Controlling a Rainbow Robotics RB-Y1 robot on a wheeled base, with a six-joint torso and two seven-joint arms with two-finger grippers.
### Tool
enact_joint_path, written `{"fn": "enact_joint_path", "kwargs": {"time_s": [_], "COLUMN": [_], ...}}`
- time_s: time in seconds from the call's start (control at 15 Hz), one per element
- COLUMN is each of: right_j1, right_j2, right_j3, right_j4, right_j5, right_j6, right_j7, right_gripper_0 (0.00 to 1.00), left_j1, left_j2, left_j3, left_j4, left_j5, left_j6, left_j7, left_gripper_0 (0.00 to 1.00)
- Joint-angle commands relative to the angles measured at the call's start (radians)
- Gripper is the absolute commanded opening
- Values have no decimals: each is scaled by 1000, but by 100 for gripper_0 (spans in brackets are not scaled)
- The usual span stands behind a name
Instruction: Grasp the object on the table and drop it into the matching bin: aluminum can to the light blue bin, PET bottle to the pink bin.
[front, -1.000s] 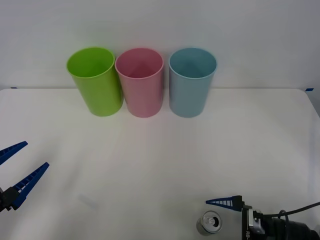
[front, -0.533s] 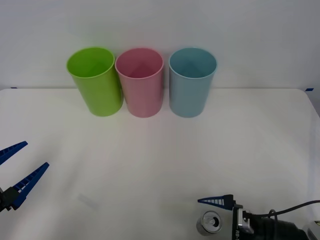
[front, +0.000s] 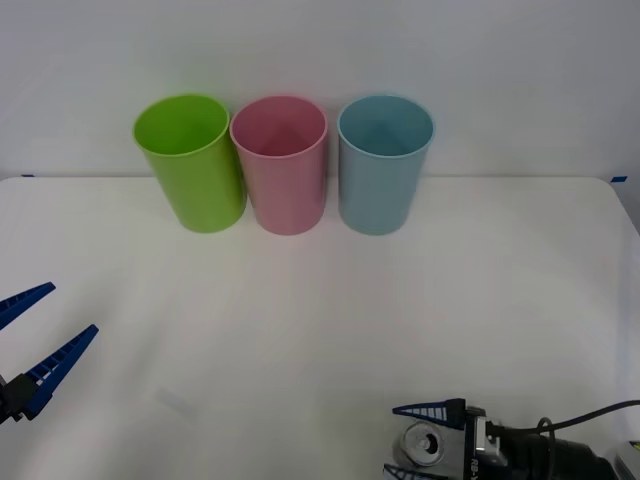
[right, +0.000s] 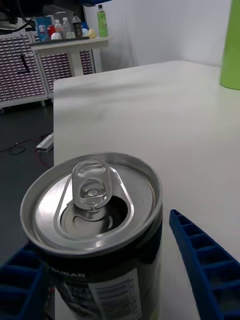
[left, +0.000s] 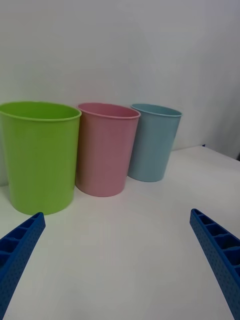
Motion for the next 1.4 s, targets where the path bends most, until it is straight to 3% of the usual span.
{"fn": "enact_joint_path", "kwargs": {"time_s": [0.07,0.73,1.07,1.4], "right_j1": [-1,20,172,324], "right_j2": [0,-3,-44,-48], "right_j3": [1,-14,-19,-83], "right_j4": [0,-45,-334,-637], "right_j5": [-3,-102,-191,-204], "right_j6": [-3,11,186,353], "right_j7": [1,4,-132,-347], "right_gripper_0": [0,0,0,0], "left_j1": [0,0,0,0], "left_j2": [0,0,0,0], "left_j3": [0,0,0,0], "left_j4": [0,0,0,0], "left_j5": [0,0,0,0], "left_j6": [0,0,0,0], "left_j7": [0,0,0,0], "left_gripper_0": [100,100,100,100]}}
